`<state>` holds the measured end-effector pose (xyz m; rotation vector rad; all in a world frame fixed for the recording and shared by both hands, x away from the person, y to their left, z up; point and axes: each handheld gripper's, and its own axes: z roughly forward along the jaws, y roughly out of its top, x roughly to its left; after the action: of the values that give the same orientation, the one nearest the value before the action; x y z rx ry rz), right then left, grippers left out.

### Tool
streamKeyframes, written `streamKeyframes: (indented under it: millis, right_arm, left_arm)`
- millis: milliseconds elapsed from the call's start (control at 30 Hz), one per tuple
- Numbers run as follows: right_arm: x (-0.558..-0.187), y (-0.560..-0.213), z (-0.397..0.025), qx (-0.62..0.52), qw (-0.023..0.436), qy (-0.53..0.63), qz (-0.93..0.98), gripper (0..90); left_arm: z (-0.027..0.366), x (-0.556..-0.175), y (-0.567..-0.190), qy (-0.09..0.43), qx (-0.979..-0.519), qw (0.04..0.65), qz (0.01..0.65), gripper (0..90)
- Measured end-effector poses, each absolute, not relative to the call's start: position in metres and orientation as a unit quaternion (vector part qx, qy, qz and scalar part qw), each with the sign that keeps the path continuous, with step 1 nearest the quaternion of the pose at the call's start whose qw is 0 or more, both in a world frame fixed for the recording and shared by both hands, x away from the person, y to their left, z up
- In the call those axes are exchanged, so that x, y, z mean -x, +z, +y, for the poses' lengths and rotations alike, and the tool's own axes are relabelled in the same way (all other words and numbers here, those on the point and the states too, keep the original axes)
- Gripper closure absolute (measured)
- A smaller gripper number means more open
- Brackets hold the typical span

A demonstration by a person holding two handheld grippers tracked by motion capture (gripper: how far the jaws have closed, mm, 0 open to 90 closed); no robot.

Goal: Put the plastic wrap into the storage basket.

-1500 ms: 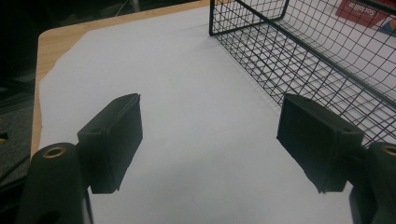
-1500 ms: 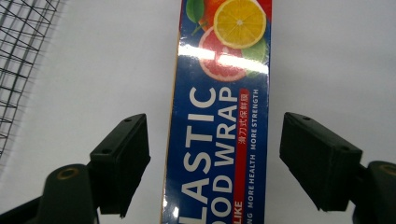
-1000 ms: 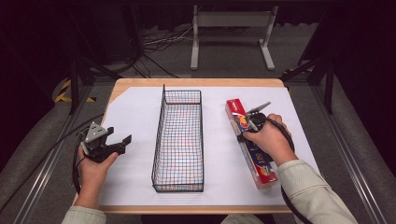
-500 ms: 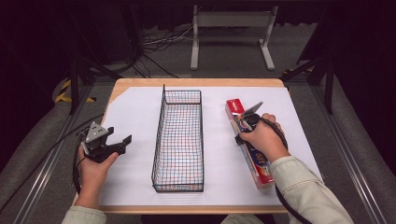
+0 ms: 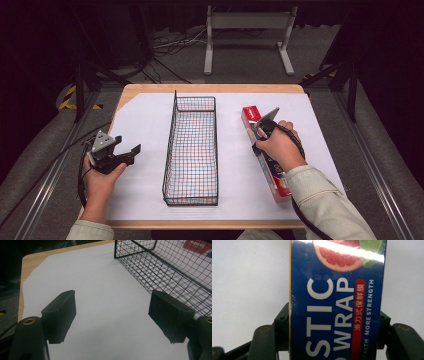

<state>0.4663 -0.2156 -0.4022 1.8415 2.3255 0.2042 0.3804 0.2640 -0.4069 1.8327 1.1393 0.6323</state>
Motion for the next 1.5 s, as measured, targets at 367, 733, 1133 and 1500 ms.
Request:
streamKeyframes:
  millis: [367, 733, 1133, 1500]
  right_arm:
    - [-0.467, -0.401, -0.211, -0.622, 0.084, 0.055, 0.776, 41.1]
    - [-0.463, -0.380, -0.207, -0.629, 0.086, 0.078, 0.769, 41.1]
    - [-0.460, -0.352, -0.202, -0.637, 0.093, 0.107, 0.758, 41.0]
    - [-0.455, -0.327, -0.191, -0.644, 0.101, 0.122, 0.749, 40.8]
  left_arm:
    - [0.266, -0.380, -0.407, 0.256, -0.732, 0.433, 0.460, 22.3]
    - [0.265, -0.380, -0.407, 0.260, -0.728, 0.435, 0.462, 22.4]
    - [0.265, -0.378, -0.408, 0.264, -0.729, 0.431, 0.462, 22.3]
    - [0.269, -0.377, -0.405, 0.266, -0.721, 0.438, 0.467, 22.3]
